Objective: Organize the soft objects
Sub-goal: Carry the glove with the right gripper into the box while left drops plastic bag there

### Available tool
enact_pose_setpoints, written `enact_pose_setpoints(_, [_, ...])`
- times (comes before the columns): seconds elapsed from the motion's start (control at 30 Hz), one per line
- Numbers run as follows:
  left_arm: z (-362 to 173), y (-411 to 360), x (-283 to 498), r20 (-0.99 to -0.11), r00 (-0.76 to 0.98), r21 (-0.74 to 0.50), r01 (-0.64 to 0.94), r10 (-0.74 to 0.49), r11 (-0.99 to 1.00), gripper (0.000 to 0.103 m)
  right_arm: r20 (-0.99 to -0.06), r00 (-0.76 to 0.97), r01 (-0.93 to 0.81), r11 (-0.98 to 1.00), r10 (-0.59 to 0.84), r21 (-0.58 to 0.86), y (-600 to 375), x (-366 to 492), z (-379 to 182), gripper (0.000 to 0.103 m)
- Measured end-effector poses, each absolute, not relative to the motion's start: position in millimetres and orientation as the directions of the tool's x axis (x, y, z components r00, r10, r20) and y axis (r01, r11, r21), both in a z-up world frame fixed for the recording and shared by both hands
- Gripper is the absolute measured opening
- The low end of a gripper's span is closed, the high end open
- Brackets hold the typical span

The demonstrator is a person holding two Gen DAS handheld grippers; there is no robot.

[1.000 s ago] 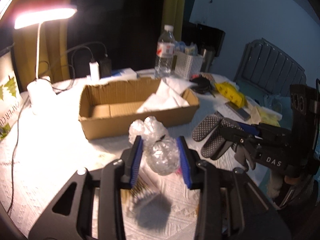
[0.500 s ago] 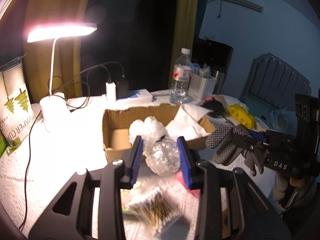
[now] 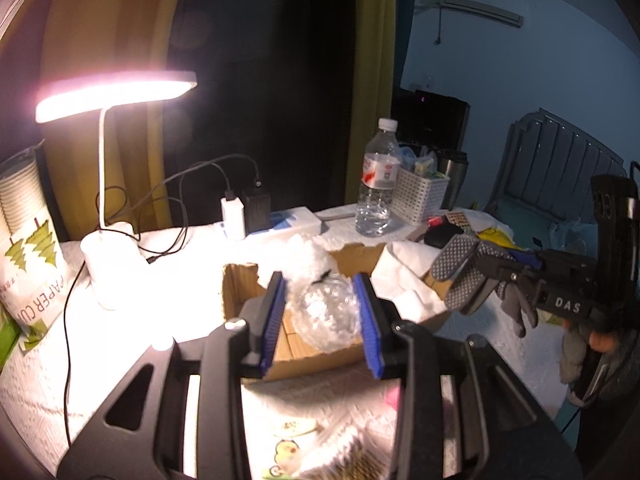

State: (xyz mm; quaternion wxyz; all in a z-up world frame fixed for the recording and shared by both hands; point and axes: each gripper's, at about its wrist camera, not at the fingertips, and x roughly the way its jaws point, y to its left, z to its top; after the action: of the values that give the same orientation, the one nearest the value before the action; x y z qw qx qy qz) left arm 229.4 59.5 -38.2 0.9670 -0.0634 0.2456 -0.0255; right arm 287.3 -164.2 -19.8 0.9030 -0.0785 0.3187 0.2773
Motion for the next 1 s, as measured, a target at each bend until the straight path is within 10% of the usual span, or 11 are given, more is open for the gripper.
enact_pose_setpoints(0.83, [-100, 83, 302, -0.608, 0.789, -0.172, -0.020, -0.090, 0.985, 0.037, -0.694, 0.616, -0.514, 0.858, 0.373, 0.005, -145, 376, -80, 0.031])
enact_pose_setpoints(1.0, [-107, 84, 309, -0.649, 0.759, -0.151, -0.052, -0.059, 0.987, 0.041, -0.703, 0.596, -0.532, 0.847, 0.387, 0.015, -142, 377, -88, 0.048])
